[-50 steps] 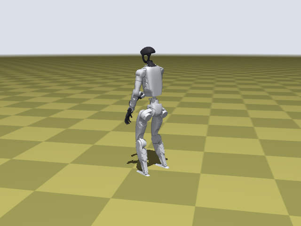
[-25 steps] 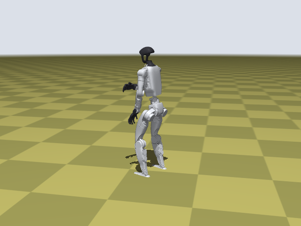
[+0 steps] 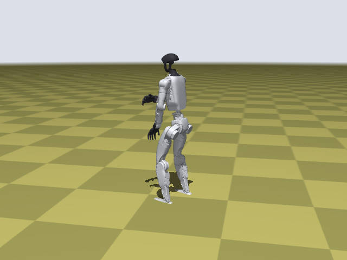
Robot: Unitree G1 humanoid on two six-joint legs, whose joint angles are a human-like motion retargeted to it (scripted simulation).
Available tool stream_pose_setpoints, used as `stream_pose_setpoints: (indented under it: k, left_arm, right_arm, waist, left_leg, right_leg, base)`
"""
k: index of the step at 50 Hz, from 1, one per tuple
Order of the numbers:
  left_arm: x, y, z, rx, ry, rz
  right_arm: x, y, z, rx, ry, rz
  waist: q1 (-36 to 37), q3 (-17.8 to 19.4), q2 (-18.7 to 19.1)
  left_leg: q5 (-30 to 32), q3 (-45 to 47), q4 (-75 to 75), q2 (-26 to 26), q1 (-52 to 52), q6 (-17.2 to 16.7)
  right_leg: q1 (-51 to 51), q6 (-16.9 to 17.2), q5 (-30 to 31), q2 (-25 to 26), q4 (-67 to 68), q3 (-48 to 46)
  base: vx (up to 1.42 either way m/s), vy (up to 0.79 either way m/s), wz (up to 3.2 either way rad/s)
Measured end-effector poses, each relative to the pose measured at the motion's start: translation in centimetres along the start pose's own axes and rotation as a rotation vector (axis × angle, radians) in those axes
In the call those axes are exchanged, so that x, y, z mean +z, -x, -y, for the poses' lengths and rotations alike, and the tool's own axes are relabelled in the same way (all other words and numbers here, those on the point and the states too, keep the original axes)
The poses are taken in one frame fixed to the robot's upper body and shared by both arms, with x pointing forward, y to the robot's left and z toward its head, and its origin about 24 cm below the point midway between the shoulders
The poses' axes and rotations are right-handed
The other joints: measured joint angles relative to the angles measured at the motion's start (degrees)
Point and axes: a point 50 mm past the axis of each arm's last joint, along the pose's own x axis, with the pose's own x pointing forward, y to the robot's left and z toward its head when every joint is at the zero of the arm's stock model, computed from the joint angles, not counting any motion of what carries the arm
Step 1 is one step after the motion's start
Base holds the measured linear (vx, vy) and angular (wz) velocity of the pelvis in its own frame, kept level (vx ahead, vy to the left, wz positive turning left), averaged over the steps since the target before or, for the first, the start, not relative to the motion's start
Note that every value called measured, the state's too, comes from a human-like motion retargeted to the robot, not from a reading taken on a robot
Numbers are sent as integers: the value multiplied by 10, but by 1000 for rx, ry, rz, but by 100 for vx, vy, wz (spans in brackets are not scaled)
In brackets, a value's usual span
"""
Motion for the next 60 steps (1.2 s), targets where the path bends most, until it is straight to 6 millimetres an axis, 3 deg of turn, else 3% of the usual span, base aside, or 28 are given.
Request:
stream_pose_setpoints:
  k: [30,45,54,57,60]
  left_arm:
    - [7,-7,-20,107,-35,37]
    - [3,-10,-29,149,76,-20]
    - [1,-10,-31,175,216,-83]
    - [-8,-11,-33,186,261,-124]
    - [-9,-7,-23,162,307,-158]
  right_arm:
    - [30,-14,-18,110,-37,141]
    - [30,-13,-23,142,7,142]
    - [24,-8,-22,118,8,116]
    - [22,-5,-16,98,17,104]
    - [17,-1,-17,74,0,80]
  waist:
    - [-4,13,-7]
    - [-7,28,1]
    - [-12,34,11]
    - [-9,49,19]
    - [-7,52,25]
  left_leg:
    - [-8,-23,14,5,7,-8]
    - [-22,-21,54,22,3,-8]
    - [-88,68,133,65,23,35]
    - [-102,78,129,74,55,40]
    - [-123,74,169,78,55,42]
  right_leg:
    - [-9,-21,-36,9,51,2]
    - [-12,-32,-46,30,63,10]
    - [-16,-31,-46,36,66,10]
    - [4,-29,-32,50,37,16]
    - [-5,-26,-33,57,53,22]
  base:
    - [0,-3,0]
    - [-1,-5,-12]
    - [-1,1,-8]
    - [0,5,-43]
    - [-5,8,-44]
